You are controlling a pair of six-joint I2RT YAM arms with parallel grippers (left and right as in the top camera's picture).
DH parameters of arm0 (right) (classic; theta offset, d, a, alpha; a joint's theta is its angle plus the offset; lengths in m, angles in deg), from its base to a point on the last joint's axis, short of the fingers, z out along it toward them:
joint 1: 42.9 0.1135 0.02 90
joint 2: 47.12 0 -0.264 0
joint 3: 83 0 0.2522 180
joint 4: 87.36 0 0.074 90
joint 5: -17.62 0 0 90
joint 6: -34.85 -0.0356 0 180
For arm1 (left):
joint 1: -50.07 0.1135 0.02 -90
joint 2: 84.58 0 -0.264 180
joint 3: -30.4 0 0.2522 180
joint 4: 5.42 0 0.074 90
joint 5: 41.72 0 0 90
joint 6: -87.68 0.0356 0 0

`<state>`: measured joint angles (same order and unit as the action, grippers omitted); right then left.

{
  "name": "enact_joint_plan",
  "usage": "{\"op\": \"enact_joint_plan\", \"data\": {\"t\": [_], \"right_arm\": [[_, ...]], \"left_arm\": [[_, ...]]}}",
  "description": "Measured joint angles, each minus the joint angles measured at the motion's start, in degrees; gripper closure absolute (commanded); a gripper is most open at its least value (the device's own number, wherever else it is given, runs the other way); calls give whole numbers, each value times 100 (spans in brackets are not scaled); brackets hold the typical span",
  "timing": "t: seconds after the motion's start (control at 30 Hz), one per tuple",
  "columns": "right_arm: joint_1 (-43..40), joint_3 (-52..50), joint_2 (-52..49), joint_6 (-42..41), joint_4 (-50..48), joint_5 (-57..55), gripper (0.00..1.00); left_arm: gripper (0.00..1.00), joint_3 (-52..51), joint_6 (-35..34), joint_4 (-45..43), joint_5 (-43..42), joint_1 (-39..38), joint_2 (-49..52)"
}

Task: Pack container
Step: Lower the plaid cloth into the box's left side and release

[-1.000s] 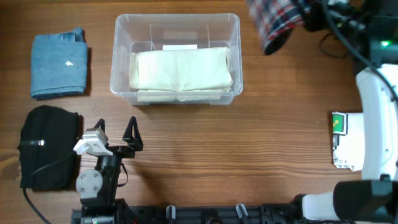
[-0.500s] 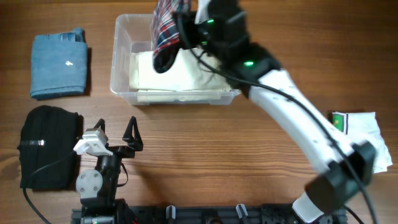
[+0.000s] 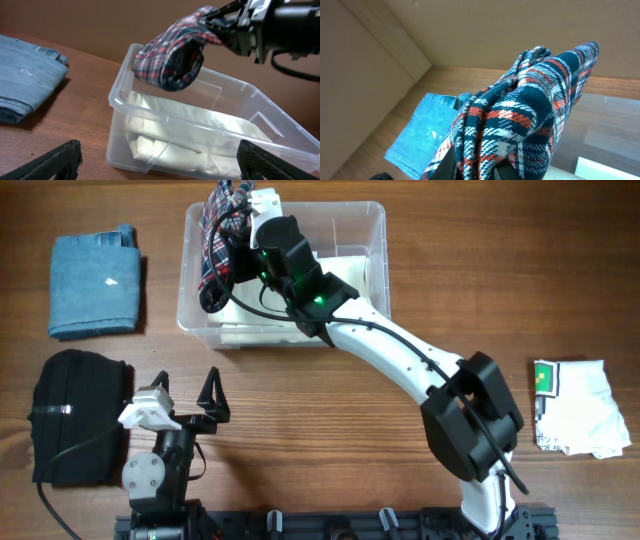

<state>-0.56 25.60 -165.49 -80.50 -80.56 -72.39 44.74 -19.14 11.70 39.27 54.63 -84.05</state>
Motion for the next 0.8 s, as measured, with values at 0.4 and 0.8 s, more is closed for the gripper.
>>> {"op": "enact_joint_plan", "data": {"t": [0.4, 0.8], "right_arm": [[254, 0, -402, 262, -214, 22, 26], [275, 11, 1467, 1086, 426, -247, 0]], "left_arm": [[0, 0, 0, 0, 0, 0, 0], [0, 0, 0, 2, 0, 0, 0]]}}
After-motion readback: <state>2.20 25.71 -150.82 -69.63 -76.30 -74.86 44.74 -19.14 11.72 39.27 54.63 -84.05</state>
